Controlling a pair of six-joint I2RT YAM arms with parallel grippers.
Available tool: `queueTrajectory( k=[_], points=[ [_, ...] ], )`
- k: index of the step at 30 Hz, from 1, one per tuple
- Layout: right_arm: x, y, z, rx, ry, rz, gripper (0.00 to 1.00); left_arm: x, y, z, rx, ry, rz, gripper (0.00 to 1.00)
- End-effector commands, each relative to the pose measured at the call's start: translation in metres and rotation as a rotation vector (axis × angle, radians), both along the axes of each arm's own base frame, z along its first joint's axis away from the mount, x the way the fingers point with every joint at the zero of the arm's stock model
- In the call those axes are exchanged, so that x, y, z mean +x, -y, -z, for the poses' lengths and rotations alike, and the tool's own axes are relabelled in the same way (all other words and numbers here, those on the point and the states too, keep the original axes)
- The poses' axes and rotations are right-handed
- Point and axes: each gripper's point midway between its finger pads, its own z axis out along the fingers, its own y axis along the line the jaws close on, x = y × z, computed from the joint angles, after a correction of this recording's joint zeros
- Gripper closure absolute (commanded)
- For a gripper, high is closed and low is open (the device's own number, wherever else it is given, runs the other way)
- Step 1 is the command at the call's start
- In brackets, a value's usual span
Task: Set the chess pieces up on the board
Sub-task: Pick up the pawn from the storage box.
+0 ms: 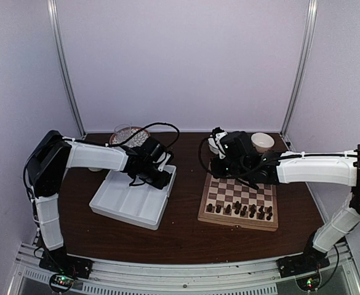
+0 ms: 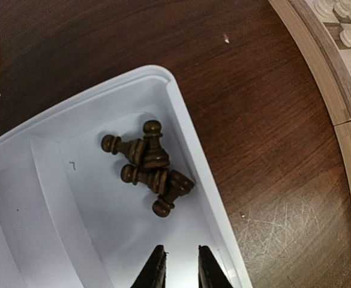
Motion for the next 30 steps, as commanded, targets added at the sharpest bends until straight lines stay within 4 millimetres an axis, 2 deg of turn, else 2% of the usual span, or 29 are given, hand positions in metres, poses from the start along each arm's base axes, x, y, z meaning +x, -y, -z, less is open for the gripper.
queueTrajectory(
  k=[1,16,22,26,30],
  points=[
    [0.0,-0.003,-0.009,0.023,0.017,-0.004,0.89,0.01,0.007,-0.005,-0.006,0.016,0.024,0.81],
    [-0.001,-0.008,-0.009,0.026,0.005,-0.021,0.89,0.024,-0.002,0.021,0.046,-0.024,0.007,0.77],
    [-0.002,-0.011,-0.007,0.029,-0.005,-0.038,0.89,0.023,0.007,0.027,0.031,-0.038,0.064,0.69],
    [-0.001,-0.011,-0.006,0.03,-0.01,-0.036,0.9,0.023,0.01,0.031,0.027,-0.041,0.082,0.73],
    [-0.002,-0.012,-0.007,0.031,-0.011,-0.038,0.9,0.022,0.013,0.033,0.025,-0.049,0.1,0.85]
  ],
)
